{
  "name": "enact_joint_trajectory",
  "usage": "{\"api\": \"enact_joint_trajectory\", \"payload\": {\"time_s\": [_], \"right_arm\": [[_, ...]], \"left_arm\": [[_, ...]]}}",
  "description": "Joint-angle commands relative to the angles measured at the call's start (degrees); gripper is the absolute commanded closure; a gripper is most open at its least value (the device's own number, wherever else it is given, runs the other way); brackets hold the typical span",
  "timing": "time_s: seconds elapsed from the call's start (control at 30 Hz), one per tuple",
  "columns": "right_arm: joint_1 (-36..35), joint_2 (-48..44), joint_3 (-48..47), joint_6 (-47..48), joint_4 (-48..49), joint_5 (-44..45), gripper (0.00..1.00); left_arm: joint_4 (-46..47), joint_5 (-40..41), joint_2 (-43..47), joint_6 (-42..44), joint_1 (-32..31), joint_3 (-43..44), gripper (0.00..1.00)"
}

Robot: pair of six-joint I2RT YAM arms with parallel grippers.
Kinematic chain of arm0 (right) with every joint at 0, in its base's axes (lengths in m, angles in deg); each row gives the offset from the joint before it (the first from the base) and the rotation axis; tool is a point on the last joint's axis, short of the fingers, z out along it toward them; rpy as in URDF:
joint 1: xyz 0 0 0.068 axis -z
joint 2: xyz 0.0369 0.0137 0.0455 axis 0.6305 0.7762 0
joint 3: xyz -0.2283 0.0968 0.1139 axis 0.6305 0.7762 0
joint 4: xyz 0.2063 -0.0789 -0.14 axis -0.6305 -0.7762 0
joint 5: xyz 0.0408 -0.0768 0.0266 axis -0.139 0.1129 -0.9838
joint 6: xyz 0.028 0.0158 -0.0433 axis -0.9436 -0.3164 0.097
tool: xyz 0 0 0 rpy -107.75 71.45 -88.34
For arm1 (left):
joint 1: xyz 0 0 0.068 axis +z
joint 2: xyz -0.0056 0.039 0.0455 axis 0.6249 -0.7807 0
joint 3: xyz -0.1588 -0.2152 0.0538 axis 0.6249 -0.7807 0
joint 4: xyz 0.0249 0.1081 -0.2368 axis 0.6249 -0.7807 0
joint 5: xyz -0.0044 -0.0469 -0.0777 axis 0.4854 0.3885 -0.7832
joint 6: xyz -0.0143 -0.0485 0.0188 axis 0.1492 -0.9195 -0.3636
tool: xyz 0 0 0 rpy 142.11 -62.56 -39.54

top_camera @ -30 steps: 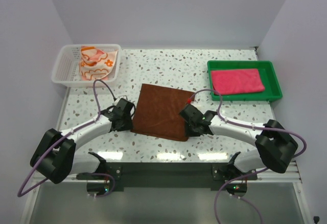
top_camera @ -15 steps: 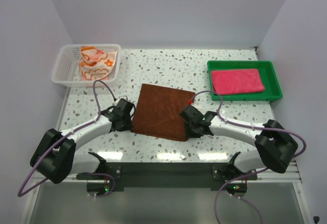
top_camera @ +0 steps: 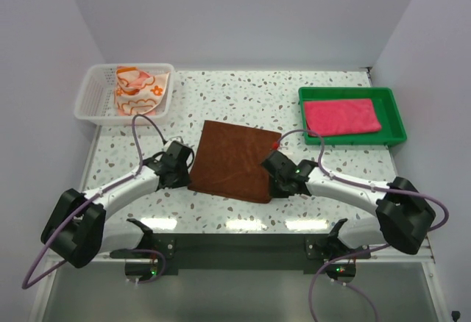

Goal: Fold and stack the towels
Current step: Fold the towel

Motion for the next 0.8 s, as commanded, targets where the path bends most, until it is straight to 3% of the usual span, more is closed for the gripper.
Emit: {"api": "enact_joint_trajectory", "payload": {"time_s": [0.0,0.27,0.63,0.77], "right_arm": [[0.15,-2.94,-2.75,0.37,-4.06,2.2,1.0],[0.15,-4.79,-2.76,1.52,-6.8,1.85,1.0],[0.23,2.07,0.93,2.31,-1.43,-3.69,0.99],[0.23,1.63,0.5,3.36,-2.57,-4.83,0.87]], "left_arm": [[-3.02,2.69,1.91,-0.08,-0.41,3.61,1.0],[-5.93,2.52,3.24,0.01,-0.41,2.39,1.0],[-4.34,-0.12,-0.98,-0.17,-0.41,-1.48,1.0],[-4.96,-0.73,-0.63,-0.35,-0.41,-1.48,0.98]]}}
